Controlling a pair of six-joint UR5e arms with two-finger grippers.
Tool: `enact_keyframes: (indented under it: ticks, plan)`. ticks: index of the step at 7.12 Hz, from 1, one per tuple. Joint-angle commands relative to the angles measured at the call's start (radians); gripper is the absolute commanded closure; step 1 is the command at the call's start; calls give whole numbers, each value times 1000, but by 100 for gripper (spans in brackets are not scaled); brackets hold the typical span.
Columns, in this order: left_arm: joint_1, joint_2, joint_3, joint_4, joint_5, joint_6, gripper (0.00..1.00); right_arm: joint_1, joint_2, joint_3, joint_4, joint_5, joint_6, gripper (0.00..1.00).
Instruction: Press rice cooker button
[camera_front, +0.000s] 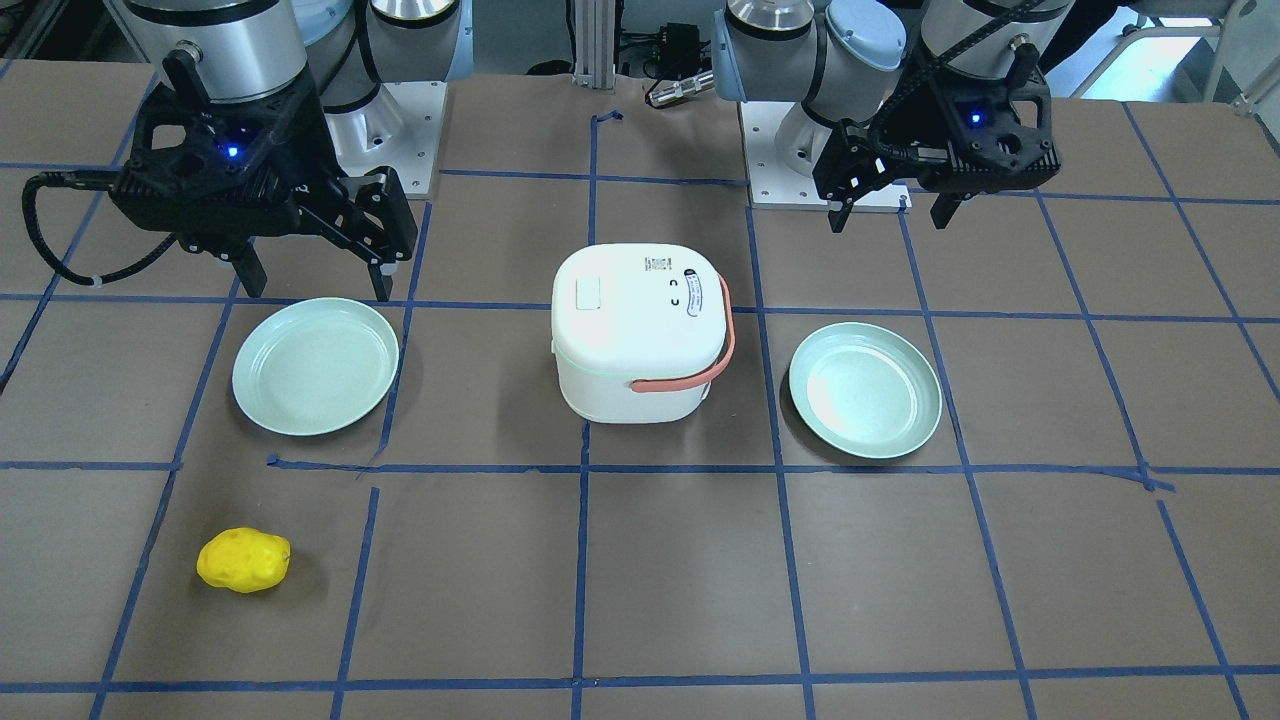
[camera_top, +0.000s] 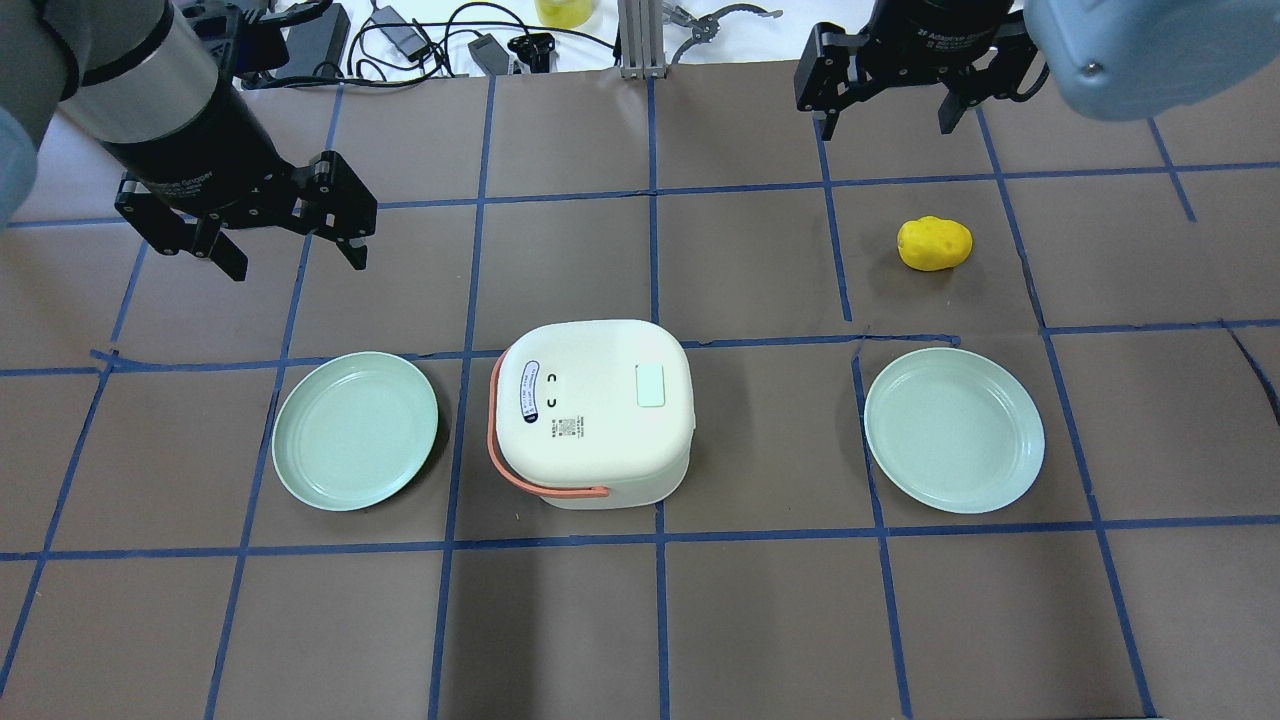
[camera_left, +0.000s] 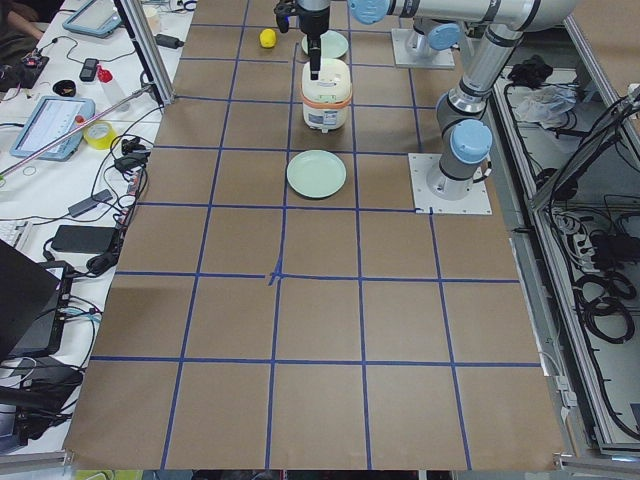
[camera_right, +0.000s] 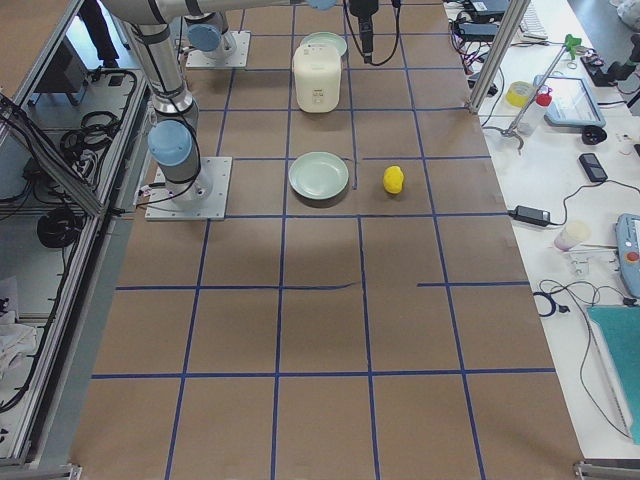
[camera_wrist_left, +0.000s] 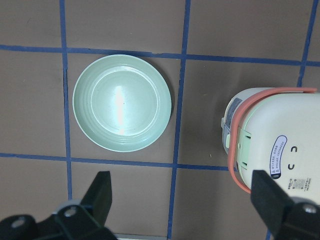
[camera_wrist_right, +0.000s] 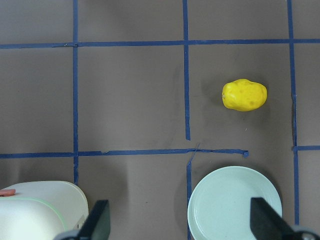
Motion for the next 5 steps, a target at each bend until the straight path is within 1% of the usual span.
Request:
enact_keyframes:
  ticks: [1,5]
  plan:
    - [0,0,0,0,0,0,0,-1,0,0,1,0,1,0]
    - [0,0,0,0,0,0,0,2,0,11,-2,5,-1,0]
